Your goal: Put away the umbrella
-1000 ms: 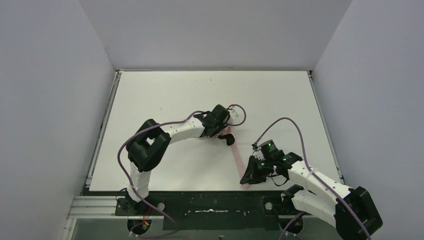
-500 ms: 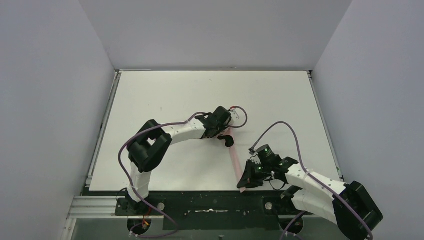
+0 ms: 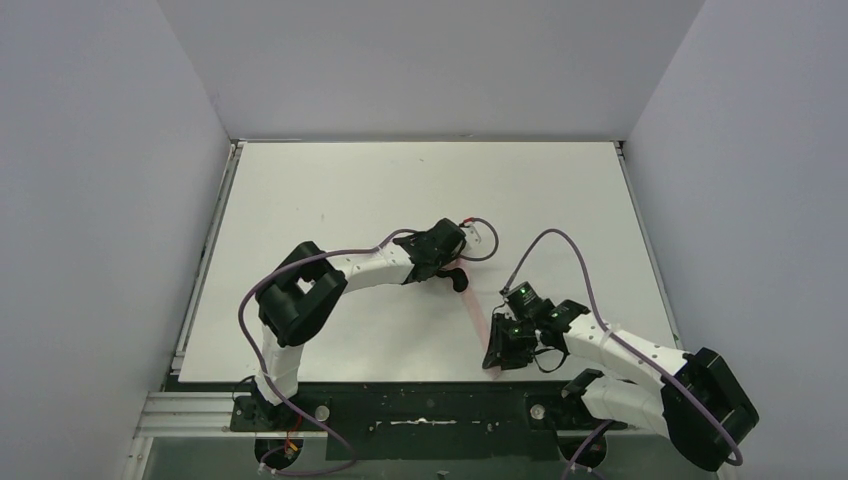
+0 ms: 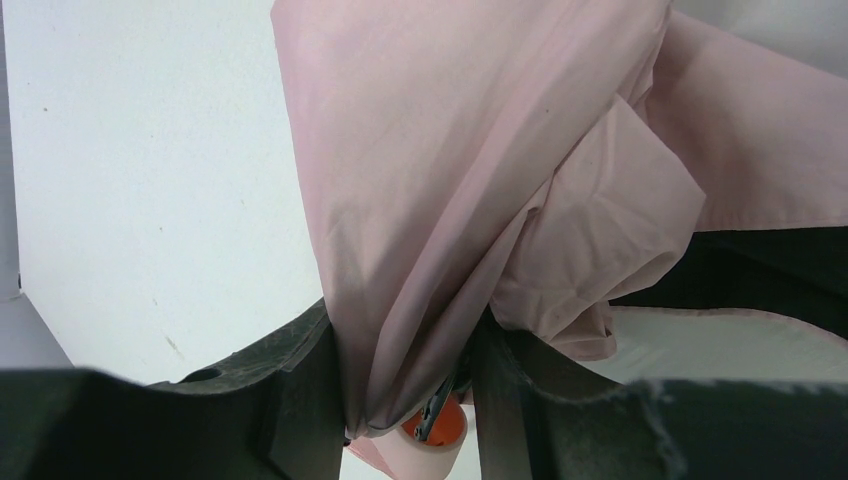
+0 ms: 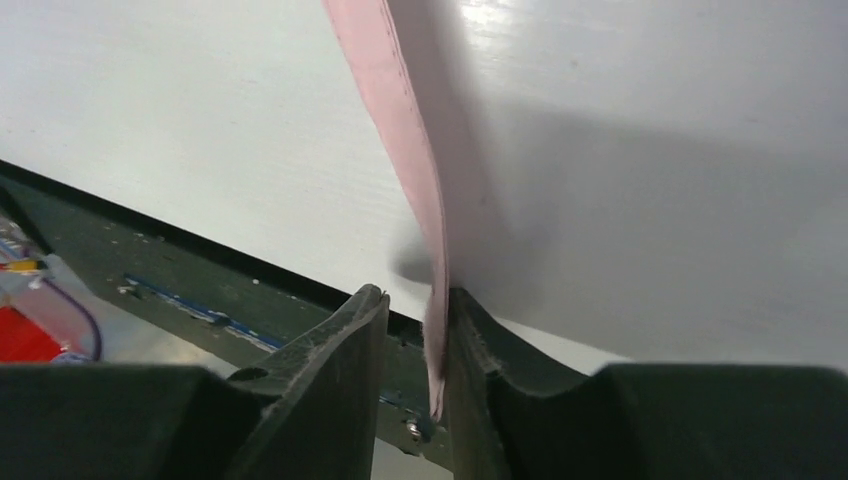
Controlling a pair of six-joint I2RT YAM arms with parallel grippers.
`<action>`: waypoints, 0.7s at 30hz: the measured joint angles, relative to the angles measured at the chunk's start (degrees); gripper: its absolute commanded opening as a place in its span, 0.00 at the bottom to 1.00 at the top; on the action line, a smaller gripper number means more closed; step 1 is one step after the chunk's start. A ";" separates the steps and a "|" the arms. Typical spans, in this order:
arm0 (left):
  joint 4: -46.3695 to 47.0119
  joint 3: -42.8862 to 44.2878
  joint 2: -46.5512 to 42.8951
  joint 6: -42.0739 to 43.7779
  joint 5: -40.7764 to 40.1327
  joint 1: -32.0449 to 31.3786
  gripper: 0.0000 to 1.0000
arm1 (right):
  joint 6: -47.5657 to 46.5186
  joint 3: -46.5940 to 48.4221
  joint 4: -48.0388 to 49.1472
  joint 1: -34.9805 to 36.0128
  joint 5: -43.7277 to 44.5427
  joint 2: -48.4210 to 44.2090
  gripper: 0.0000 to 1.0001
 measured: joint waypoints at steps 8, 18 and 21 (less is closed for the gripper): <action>1.29 -0.72 0.00 1.29 -0.94 -0.22 0.00 | -1.25 5.60 -11.63 0.09 11.32 -8.46 0.58; 3.17 -1.51 -0.02 3.61 -1.88 -0.42 0.00 | 0.15 16.41 -15.80 -2.91 34.93 -18.38 0.70; 4.31 -2.03 -0.02 4.61 -2.14 -0.42 0.00 | -2.97 19.12 -13.09 -6.80 39.41 -16.33 0.75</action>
